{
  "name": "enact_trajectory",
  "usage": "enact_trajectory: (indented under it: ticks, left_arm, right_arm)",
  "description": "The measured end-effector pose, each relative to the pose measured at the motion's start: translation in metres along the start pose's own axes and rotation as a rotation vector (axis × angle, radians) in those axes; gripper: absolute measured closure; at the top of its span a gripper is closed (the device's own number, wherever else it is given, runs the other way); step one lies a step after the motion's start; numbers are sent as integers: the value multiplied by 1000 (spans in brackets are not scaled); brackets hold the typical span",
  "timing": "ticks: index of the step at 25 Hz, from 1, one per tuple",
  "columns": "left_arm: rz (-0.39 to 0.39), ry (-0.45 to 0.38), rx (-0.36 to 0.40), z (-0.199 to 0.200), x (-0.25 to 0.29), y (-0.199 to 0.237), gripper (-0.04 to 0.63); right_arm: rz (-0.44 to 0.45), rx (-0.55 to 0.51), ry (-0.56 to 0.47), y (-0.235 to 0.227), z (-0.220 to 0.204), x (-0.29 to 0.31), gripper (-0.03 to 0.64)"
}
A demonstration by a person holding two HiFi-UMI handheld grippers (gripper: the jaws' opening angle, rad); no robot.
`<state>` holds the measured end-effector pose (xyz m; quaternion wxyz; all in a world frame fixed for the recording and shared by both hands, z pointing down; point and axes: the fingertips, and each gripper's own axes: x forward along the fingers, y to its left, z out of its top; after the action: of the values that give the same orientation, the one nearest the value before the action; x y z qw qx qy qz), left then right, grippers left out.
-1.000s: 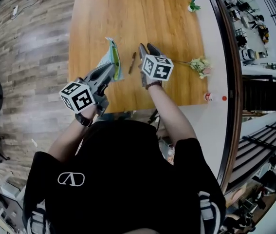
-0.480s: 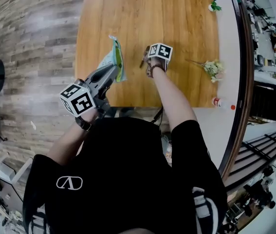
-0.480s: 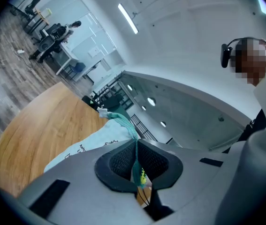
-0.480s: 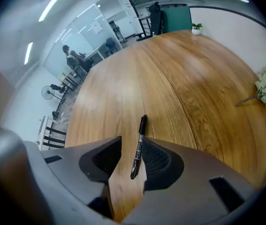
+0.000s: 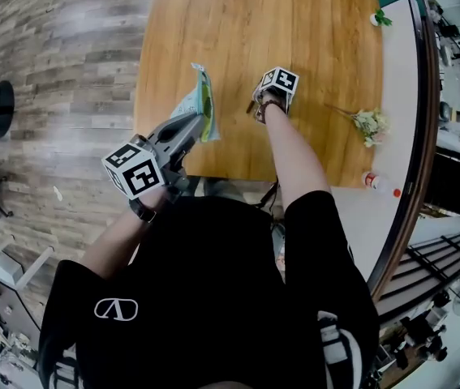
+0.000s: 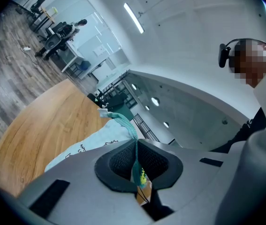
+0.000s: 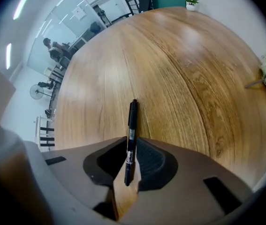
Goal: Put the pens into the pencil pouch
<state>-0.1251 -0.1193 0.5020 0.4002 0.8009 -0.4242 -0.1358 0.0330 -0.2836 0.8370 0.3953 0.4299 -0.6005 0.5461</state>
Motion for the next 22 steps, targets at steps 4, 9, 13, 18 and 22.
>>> enact_trajectory:
  ticks: [4, 9, 13, 18, 22]
  left_arm:
    - [5, 6, -2, 0, -3, 0, 580]
    - [-3, 12, 6, 0, -2, -5, 580]
    - [-33, 14, 30, 2, -1, -13, 580]
    - [-80, 17, 43, 7, 6, -31, 580]
    - [-126, 22, 65, 13, 15, -47, 580]
  right_arm:
    - [-34, -57, 3, -2, -2, 1, 574]
    - [-23, -106, -35, 3, -1, -9, 575]
    - [33, -126, -166, 21, 25, -52, 574]
    - [76, -283, -434, 57, 62, -158, 575]
    - [133, -377, -703, 84, 69, -260, 574]
